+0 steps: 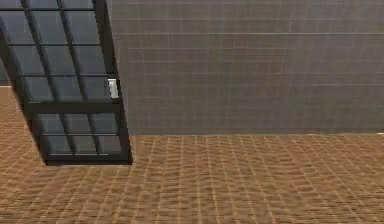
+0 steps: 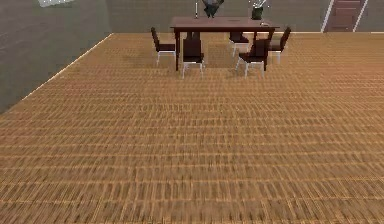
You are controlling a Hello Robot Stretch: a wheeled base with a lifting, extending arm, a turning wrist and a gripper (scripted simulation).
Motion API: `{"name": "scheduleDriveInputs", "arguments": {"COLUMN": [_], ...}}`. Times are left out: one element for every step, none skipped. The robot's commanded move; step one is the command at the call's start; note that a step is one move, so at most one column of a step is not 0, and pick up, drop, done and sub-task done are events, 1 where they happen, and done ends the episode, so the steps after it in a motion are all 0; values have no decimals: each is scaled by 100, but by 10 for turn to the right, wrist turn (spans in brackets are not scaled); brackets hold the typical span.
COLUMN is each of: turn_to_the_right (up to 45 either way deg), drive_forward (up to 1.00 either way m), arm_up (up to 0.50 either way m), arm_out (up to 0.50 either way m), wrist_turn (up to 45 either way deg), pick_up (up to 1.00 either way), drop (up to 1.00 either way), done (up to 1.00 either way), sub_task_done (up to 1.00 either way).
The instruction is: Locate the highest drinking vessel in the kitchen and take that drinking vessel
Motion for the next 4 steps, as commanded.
{"name": "scheduleDriveInputs", "arguments": {"turn_to_the_right": [-450, 0, 0, -450], "drive_forward": [0, 100, 90, 0], "arm_up": [0, 0, 0, 0], "arm_out": [0, 0, 0, 0], "wrist_turn": [0, 0, 0, 0], "pick_up": [0, 0, 0, 0], "drop": [0, 0, 0, 0], "done": [0, 0, 0, 0], "sub_task_done": [0, 0, 0, 0]}}
